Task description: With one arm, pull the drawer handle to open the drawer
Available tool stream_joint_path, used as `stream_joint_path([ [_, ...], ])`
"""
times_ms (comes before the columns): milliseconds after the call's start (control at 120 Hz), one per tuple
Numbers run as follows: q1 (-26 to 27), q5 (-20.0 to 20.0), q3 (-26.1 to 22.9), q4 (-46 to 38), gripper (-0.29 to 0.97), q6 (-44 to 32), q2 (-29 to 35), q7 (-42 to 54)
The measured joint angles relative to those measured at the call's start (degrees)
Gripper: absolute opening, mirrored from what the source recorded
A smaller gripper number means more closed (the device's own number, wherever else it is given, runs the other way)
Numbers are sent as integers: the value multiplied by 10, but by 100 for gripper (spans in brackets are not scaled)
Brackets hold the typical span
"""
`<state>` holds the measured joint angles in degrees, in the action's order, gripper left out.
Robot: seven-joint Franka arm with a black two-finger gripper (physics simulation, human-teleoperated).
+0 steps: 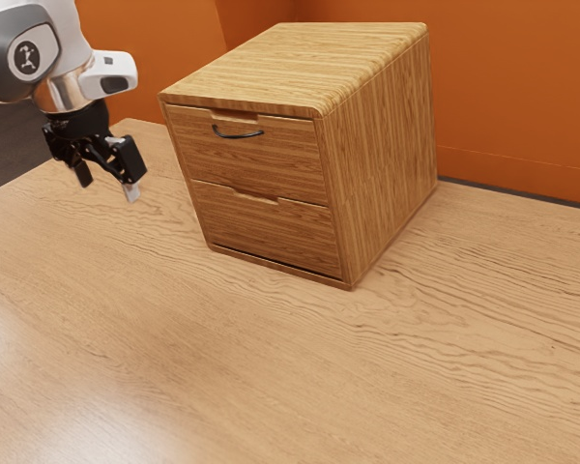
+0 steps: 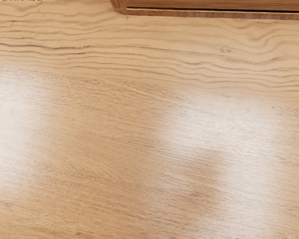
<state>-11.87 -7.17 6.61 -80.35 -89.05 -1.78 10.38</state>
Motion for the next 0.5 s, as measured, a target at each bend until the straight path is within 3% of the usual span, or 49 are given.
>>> stream_joint_path([
  [142,29,-2,-2,8,68,1,2,11],
  [275,85,-14,-10,79,68,10,55,20],
  [500,160,-17,-13,82,68,16,29,31],
])
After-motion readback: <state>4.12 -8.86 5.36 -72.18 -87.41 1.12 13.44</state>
